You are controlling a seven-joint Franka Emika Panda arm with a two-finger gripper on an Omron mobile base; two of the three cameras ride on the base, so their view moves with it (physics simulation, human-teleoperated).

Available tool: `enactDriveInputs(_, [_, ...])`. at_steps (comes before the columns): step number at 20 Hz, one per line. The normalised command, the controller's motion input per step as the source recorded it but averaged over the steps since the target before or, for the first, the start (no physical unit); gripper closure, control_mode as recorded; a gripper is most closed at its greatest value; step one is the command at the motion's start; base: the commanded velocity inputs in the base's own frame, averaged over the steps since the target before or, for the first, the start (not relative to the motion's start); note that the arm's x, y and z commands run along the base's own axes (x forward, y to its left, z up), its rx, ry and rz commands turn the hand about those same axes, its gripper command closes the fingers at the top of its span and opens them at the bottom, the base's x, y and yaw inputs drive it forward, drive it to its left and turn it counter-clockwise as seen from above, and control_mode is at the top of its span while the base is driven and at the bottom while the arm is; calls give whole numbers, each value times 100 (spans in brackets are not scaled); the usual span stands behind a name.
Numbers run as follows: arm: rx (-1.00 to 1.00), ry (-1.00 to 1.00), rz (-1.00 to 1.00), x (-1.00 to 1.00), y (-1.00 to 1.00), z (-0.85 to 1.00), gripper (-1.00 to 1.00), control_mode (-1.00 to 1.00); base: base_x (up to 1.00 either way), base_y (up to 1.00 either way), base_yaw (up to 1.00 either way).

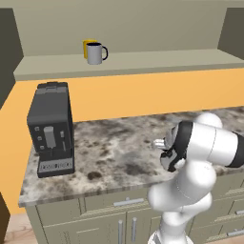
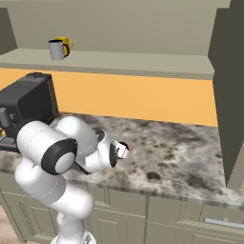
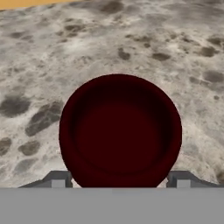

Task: Pick the mug on the counter and place it in the cabinet with the handle facing the right, like the mugs already inside.

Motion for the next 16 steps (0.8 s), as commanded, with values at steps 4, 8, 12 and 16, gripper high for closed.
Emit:
enactDriveInputs(4, [0,0,42,0,0,15,100,-100,0,0,0])
enactDriveInputs(8, [0,0,40,0,0,45,100,-100,0,0,0])
enactDriveInputs(12, [0,0,38,0,0,62,100,-100,0,0,0])
enactDriveInputs(16, [0,0,36,0,0,71,100,-100,0,0,0])
